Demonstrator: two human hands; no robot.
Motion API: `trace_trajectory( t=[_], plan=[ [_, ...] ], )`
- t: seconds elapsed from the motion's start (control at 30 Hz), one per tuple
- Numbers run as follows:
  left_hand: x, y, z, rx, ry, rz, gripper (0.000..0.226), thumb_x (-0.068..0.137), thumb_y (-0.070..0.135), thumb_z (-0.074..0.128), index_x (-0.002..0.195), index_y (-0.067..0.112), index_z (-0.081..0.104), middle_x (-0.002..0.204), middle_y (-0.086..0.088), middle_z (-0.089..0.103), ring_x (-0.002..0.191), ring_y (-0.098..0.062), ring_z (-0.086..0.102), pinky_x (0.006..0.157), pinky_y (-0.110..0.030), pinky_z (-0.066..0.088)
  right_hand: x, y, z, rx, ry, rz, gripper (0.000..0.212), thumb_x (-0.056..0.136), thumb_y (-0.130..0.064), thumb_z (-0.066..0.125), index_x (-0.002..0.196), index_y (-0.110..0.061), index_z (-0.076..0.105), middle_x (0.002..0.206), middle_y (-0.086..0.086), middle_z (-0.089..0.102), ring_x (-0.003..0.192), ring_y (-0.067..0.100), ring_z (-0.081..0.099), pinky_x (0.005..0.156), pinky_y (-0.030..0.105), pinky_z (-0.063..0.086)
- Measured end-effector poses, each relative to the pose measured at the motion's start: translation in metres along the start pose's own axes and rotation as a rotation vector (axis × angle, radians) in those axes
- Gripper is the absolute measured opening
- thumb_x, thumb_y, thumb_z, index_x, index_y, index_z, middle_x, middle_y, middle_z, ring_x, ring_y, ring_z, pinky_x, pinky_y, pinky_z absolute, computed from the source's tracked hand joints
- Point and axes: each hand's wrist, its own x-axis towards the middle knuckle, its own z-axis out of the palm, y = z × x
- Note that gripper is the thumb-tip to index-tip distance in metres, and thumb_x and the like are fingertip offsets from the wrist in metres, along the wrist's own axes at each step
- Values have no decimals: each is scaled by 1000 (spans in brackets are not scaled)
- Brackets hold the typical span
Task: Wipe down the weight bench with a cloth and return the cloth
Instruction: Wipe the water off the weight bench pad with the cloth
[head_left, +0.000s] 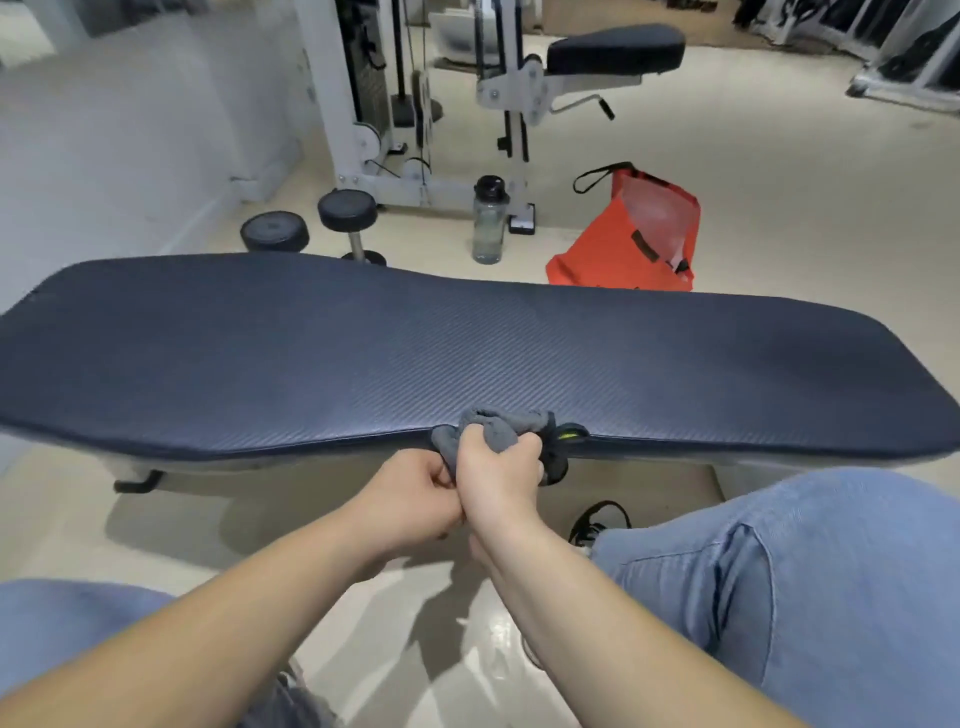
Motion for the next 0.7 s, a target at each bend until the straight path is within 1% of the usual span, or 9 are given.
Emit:
trace_trajectory(
  t=[0.03, 0.13, 0.2, 0.27, 0.33, 0.4, 0.53, 0.6, 0.7],
  plan=[
    [-6, -5, -6, -79, 57, -33, 9, 65, 19, 60, 68, 14, 52, 60, -3, 52, 61, -18, 47, 66, -34, 45, -6, 0, 15, -2, -44, 3, 38, 91, -33, 56, 119, -11, 44, 130, 14, 50, 105, 33, 57, 92, 38, 48],
    [-16, -18, -22, -263, 174, -85, 31, 49, 33, 62, 75, 19, 52, 61, 3, 54, 62, -17, 46, 67, -33, 43, -19, -1, 43, -42, -105, 14, 51, 84, -41, 52, 124, -9, 49, 129, 16, 58, 106, 36, 62, 96, 45, 53],
    [-20, -24, -27, -386, 162, -89, 22, 54, 34, 67, 72, 23, 62, 62, 6, 60, 63, -16, 52, 70, -34, 46, -21, -1, 49, -120, -161, 7, 48, 88, -39, 51, 125, -8, 53, 123, 16, 62, 105, 35, 63, 96, 45, 52],
    [-16, -29, -26, -468, 121, -82, 5, 70, 31, 73, 74, 31, 75, 73, 2, 72, 70, -16, 63, 76, -36, 54, -21, -2, 48, -136, -209, 9, 42, 93, -37, 52, 122, -7, 57, 108, 10, 66, 92, 28, 63, 80, 36, 50],
    [-6, -32, -25, -525, 118, -120, 18, 74, 37, 76, 86, 24, 79, 82, -5, 77, 75, -18, 69, 81, -37, 58, -26, -8, 40, -135, -285, 14, 39, 94, -41, 53, 112, -9, 64, 91, 4, 68, 78, 19, 63, 65, 31, 46],
    [2, -28, -27, -587, 191, -167, 34, 75, 38, 78, 95, 11, 77, 79, -8, 76, 69, -20, 68, 72, -34, 58, -30, -14, 32, -159, -360, -12, 43, 93, -49, 51, 99, -13, 74, 81, 4, 75, 72, 20, 69, 61, 29, 49],
    [9, -23, -26, -687, 299, -163, 20, 77, 23, 71, 91, 8, 73, 71, -6, 70, 58, -22, 60, 60, -31, 52, -28, -25, 20, -338, -398, -100, 63, 96, -66, 40, 86, -16, 77, 83, 5, 79, 85, 24, 73, 83, 38, 56],
    [6, -26, -29, -679, 339, -149, 15, 82, 15, 66, 93, 5, 70, 72, -8, 68, 56, -20, 59, 58, -28, 55, -24, -31, 22, -518, -397, -189, 76, 98, -68, 31, 82, -10, 78, 82, 7, 78, 84, 25, 72, 83, 38, 54],
    [-1, -41, -47, -739, 445, -166, 20, 85, 11, 66, 105, 6, 70, 93, -15, 76, 68, -23, 69, 71, -38, 64, -27, -35, 36, -701, -459, -280, 88, 101, -64, 21, 67, -7, 80, 67, 6, 78, 78, 26, 74, 78, 35, 53]
  ],
)
